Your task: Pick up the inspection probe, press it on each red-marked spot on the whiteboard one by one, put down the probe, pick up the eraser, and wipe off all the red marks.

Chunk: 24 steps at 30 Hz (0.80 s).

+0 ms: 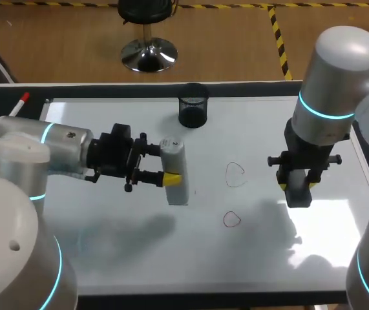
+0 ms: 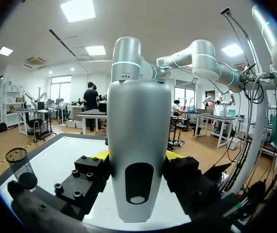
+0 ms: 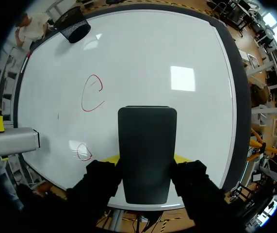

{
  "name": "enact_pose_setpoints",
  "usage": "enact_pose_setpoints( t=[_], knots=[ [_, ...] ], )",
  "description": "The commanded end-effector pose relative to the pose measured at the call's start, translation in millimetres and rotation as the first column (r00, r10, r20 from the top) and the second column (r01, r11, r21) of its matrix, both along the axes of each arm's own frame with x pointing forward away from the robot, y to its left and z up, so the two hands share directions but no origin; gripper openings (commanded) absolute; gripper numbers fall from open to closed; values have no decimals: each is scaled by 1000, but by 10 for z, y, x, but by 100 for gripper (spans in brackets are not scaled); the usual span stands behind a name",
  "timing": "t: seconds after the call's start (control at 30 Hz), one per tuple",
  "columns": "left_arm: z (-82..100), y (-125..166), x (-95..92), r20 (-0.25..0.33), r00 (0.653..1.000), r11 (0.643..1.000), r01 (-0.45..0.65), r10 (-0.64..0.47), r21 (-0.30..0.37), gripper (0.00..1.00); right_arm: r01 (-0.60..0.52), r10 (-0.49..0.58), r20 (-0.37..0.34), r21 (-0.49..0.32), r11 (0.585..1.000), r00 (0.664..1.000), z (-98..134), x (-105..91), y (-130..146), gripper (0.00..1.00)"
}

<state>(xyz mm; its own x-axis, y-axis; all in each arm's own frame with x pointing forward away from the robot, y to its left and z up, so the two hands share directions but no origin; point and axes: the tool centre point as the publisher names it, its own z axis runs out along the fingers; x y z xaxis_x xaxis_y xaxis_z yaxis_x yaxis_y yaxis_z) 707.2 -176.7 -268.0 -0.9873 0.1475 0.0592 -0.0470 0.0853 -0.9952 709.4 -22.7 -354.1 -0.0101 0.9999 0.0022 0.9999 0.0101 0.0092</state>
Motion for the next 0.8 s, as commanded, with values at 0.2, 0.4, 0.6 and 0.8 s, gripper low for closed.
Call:
enact_pose_setpoints(
  t=[0.2, 0.4, 0.6, 0.8],
  knots=[
    [-62, -263, -57, -7, 1000, 1000, 11, -11, 4, 0, -1, 1, 2, 2, 1000, 1000, 4, -9, -11, 0],
    [-98, -420, -106, -12, 1000, 1000, 21, -21, 10, 0, -1, 1, 2, 2, 1000, 1000, 4, -9, -11, 0],
    [-80, -571, -142, -14, 1000, 1000, 25, -25, -6, 0, -1, 1, 2, 2, 1000, 1000, 4, -9, -11, 0],
    [-57, -670, -119, -16, 1000, 1000, -13, 13, -13, 0, -1, 1, 2, 2, 1000, 1000, 4, -9, -11, 0]
  ],
)
